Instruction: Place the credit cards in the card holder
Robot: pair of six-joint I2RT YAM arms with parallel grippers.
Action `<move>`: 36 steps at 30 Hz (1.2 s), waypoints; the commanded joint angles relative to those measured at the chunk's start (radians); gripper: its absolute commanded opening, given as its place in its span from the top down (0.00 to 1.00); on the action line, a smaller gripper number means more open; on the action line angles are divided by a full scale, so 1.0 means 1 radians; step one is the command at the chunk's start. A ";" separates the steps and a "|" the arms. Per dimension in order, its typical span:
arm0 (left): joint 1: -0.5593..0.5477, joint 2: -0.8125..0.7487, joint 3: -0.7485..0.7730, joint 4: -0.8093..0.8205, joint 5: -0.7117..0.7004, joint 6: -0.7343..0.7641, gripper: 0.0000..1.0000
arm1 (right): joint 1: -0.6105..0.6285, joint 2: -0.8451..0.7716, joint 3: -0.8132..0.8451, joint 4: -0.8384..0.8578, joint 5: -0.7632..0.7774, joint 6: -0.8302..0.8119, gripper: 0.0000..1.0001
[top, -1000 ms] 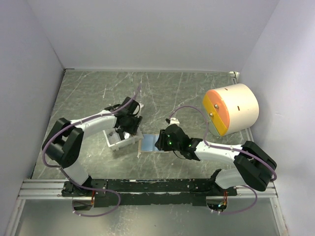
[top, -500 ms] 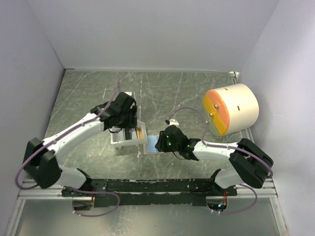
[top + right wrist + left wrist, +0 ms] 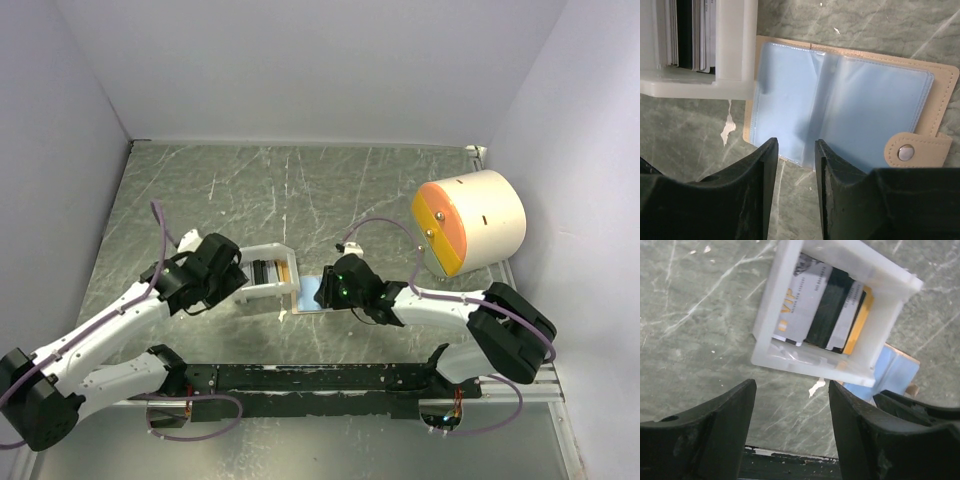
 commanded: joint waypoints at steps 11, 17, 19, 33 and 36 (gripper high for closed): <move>0.103 0.180 -0.013 0.211 -0.035 0.044 0.40 | -0.004 -0.042 0.068 -0.041 0.021 -0.016 0.62; 0.181 0.264 0.011 0.241 0.018 0.170 0.62 | -0.004 -0.052 0.089 -0.050 0.023 -0.021 0.62; 0.216 0.279 0.016 0.256 0.033 0.227 0.69 | -0.004 -0.050 0.098 -0.042 0.014 -0.015 0.61; 0.295 0.300 0.030 0.239 0.075 0.393 0.86 | -0.003 0.077 0.200 0.103 -0.064 0.158 0.47; 0.295 0.282 0.034 0.193 0.060 0.379 0.85 | -0.002 0.124 0.244 0.095 -0.059 0.178 0.44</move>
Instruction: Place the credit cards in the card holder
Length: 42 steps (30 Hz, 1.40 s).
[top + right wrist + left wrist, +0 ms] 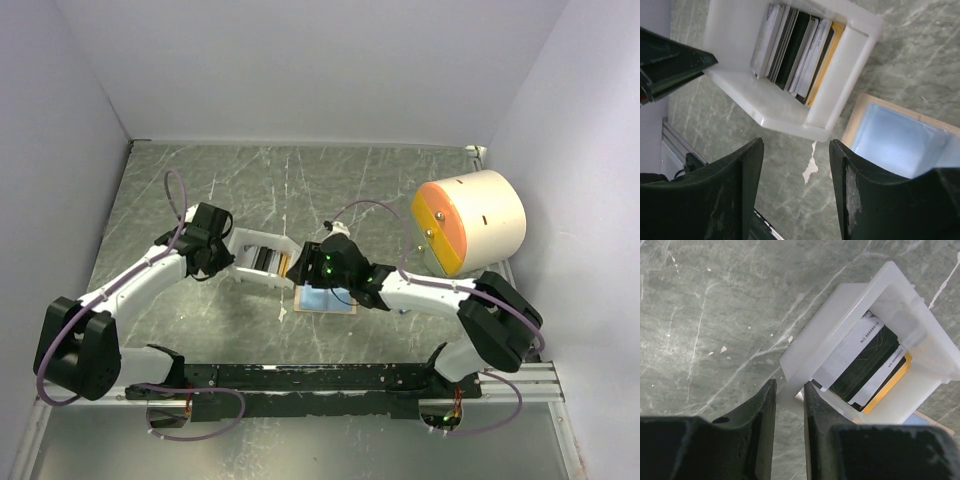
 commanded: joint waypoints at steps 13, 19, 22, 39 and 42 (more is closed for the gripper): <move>0.021 -0.225 0.032 -0.127 0.074 -0.013 0.38 | 0.045 0.168 0.242 -0.096 0.094 0.066 0.39; 0.154 -0.184 0.134 -0.155 0.052 0.102 0.42 | 0.083 0.293 0.417 -0.248 0.176 0.064 0.39; 0.251 -0.132 0.150 -0.124 0.111 0.155 0.47 | 0.099 0.360 0.489 -0.316 0.233 0.086 0.38; 0.485 0.078 -0.008 0.082 0.585 0.295 0.63 | 0.141 0.617 0.762 -0.588 0.396 0.150 0.15; 0.484 0.116 -0.019 0.099 0.634 0.319 0.63 | 0.144 0.640 0.774 -0.585 0.389 0.163 0.14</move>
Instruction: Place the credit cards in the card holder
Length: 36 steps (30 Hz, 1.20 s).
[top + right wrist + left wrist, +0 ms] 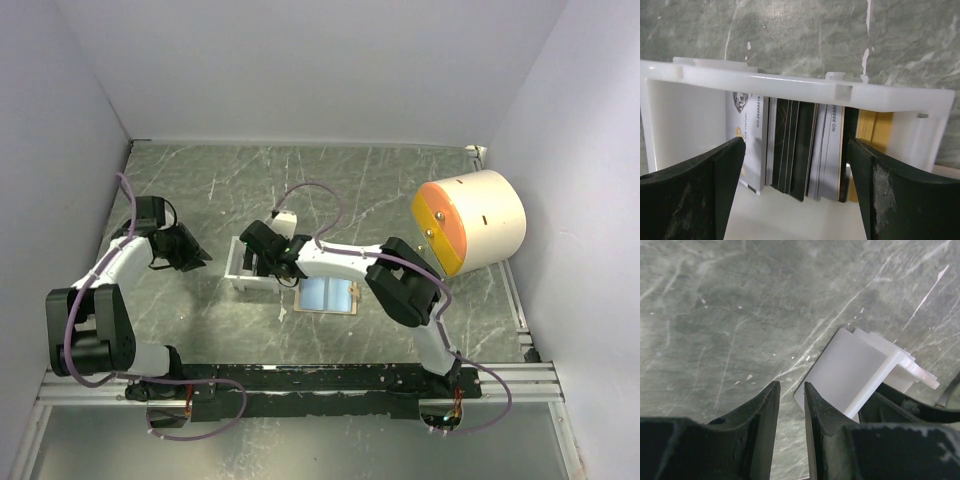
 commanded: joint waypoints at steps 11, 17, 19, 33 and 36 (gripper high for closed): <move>0.006 0.119 -0.061 0.120 0.210 0.080 0.65 | -0.019 0.003 -0.132 0.243 -0.163 0.058 0.11; 0.006 0.144 -0.066 0.143 0.251 0.088 0.65 | -0.033 -0.004 -0.168 0.347 -0.262 0.058 0.10; 0.007 0.154 -0.069 0.146 0.258 0.090 0.65 | -0.039 -0.010 -0.196 0.420 -0.302 0.061 0.13; 0.003 0.171 -0.079 0.165 0.296 0.099 0.66 | -0.038 -0.080 -0.281 0.710 -0.451 0.021 0.23; 0.000 0.174 -0.079 0.165 0.297 0.102 0.66 | -0.038 -0.072 -0.269 0.709 -0.464 0.008 0.24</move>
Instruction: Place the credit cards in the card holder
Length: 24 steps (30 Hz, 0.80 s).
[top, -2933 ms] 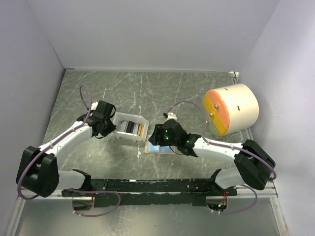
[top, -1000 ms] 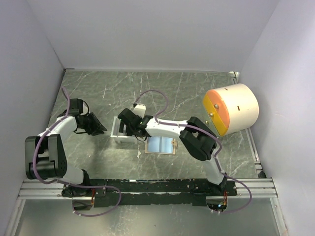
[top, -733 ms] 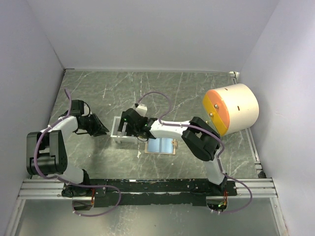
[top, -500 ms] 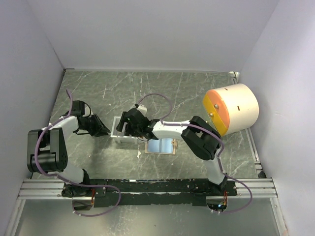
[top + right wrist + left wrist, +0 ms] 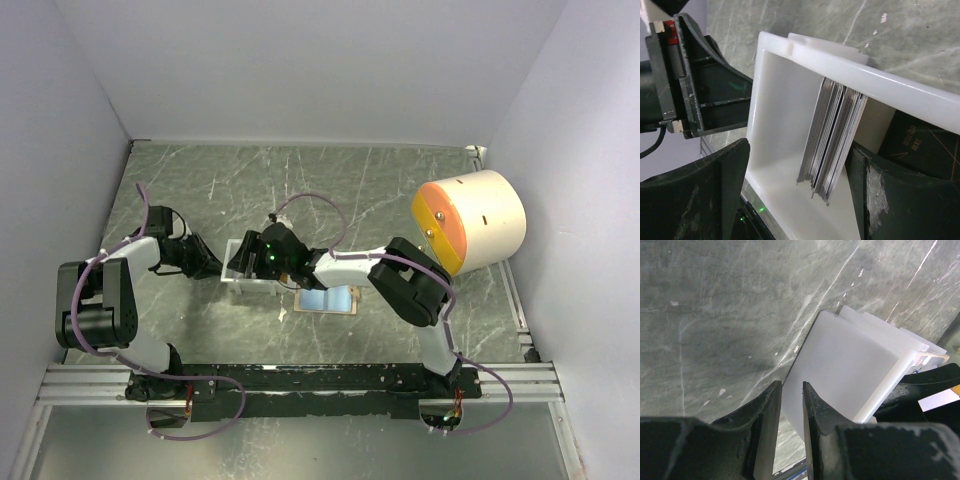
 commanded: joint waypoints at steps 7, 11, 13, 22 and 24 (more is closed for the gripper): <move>-0.005 0.029 0.002 0.028 0.041 0.024 0.66 | 0.005 -0.020 0.019 0.043 -0.038 -0.040 0.34; -0.007 0.032 0.001 0.028 0.045 0.024 0.66 | 0.003 -0.015 0.018 0.053 -0.040 -0.045 0.47; -0.006 0.033 0.001 0.027 0.047 0.025 0.66 | 0.003 -0.008 0.025 0.044 -0.037 -0.047 0.52; -0.009 0.039 0.011 0.014 0.043 0.033 0.66 | 0.003 -0.002 0.049 0.025 -0.021 -0.056 0.66; -0.008 0.041 0.011 0.012 0.043 0.034 0.66 | 0.001 -0.002 0.052 0.016 -0.014 -0.060 0.70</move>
